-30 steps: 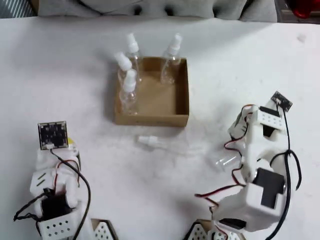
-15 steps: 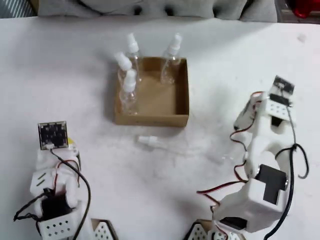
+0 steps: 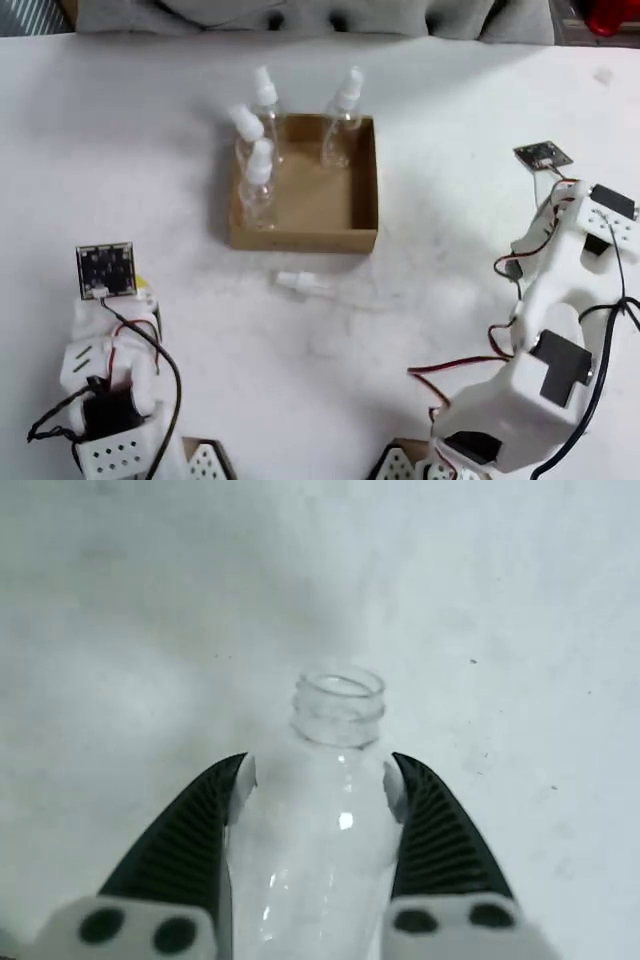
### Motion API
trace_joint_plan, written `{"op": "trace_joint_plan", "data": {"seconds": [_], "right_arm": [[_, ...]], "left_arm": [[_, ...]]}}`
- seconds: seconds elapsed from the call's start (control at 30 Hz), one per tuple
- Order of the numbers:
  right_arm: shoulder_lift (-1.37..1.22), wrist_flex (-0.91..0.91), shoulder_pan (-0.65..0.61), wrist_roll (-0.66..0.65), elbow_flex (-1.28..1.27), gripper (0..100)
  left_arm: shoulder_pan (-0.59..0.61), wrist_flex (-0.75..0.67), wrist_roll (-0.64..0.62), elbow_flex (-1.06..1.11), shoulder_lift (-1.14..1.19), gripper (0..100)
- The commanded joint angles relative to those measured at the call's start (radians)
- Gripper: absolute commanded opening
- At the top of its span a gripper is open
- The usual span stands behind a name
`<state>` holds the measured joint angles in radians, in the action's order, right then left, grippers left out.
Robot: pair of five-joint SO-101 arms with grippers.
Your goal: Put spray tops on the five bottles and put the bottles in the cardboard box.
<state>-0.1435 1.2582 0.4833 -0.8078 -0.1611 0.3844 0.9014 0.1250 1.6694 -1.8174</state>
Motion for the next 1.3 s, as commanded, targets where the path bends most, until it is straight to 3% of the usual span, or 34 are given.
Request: {"op": "trace_joint_plan", "data": {"seconds": [0.0,0.1,0.3,0.5,0.77,0.87,1.0,1.27], "right_arm": [[-0.018,-0.050,0.010,0.014,0.012,1.9],[-0.068,-0.088,0.005,0.015,0.002,5.3],[-0.145,-0.145,0.002,0.011,0.008,23.1],[-0.165,-0.179,0.001,0.012,0.034,34.7],[-0.145,0.070,0.030,0.009,0.190,31.1],[-0.074,0.087,0.067,0.018,0.170,31.1],[0.056,0.077,0.110,0.011,0.058,31.1],[0.140,-0.116,0.117,0.017,-0.146,30.9]], "left_arm": [[-0.008,-0.003,0.012,-0.025,-0.012,2],[-0.008,-0.003,0.012,-0.023,-0.012,2],[-0.008,-0.002,0.012,-0.023,-0.012,2],[-0.008,-0.002,0.012,-0.023,-0.012,2],[-0.008,-0.002,0.012,-0.023,-0.012,2],[-0.008,-0.002,0.012,-0.023,-0.012,2],[-0.008,-0.003,0.012,-0.023,-0.012,2],[-0.008,-0.003,0.012,-0.023,-0.012,2]]}}
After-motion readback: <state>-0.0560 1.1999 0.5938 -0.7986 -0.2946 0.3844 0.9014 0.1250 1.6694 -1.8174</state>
